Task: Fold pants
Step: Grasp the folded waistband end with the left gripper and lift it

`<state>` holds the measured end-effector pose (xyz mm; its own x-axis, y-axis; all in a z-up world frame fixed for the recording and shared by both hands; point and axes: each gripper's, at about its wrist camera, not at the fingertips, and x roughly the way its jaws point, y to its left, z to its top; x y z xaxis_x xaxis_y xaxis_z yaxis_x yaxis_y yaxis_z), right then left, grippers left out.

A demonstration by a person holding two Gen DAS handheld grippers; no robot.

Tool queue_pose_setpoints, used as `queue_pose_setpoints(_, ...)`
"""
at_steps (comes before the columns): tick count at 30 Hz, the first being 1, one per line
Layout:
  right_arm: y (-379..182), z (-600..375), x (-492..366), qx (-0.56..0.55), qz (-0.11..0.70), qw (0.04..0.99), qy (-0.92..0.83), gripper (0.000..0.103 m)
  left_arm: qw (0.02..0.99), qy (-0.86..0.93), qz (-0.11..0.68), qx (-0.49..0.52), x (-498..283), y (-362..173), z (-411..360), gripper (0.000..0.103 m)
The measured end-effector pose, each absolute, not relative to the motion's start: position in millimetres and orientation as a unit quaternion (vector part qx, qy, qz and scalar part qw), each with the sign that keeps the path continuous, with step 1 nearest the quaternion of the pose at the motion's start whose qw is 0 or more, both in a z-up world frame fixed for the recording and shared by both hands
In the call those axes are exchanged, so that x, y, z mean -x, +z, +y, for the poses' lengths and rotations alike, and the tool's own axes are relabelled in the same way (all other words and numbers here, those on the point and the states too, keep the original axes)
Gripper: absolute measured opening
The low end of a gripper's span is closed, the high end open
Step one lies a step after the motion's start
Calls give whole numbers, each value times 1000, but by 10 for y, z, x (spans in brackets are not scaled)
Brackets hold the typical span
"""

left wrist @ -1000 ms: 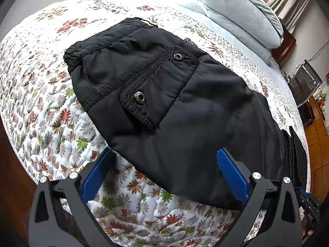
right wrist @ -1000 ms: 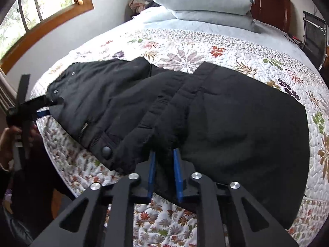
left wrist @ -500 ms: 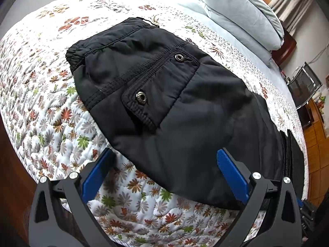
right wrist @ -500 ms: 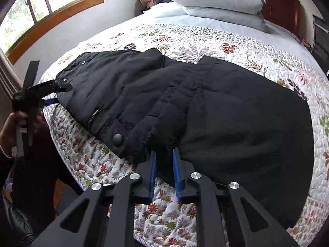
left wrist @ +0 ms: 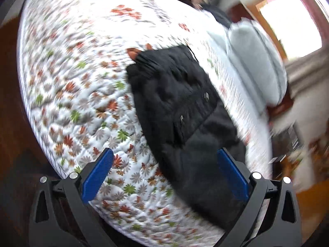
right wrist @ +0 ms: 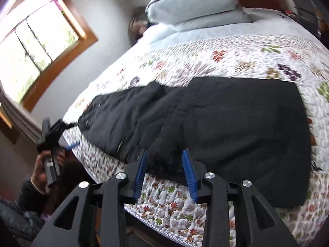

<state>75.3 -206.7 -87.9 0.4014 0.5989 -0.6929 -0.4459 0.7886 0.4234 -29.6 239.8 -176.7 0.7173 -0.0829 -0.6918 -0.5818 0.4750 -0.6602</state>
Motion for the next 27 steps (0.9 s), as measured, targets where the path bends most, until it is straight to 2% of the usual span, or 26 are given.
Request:
queue_pose_setpoints(4,-844,-2269,-787,-105,442,843,289,37,735,114,306,594,358,-1956,2551,100)
queue_pose_setpoints(7,-861,-2430,-797,-119,442,849,265,37,721,110,298,616,349,-2022,2587,100)
queue_pose_setpoints(17,-892,-2808,-837,-148,439,859,218,38,714,82,300,627,39,-2104,2627,100)
queue_pose_setpoints(27,-975,-2739,-892,-137,450,856,212,38,731,35,293,615,-92,-2148,2616,99)
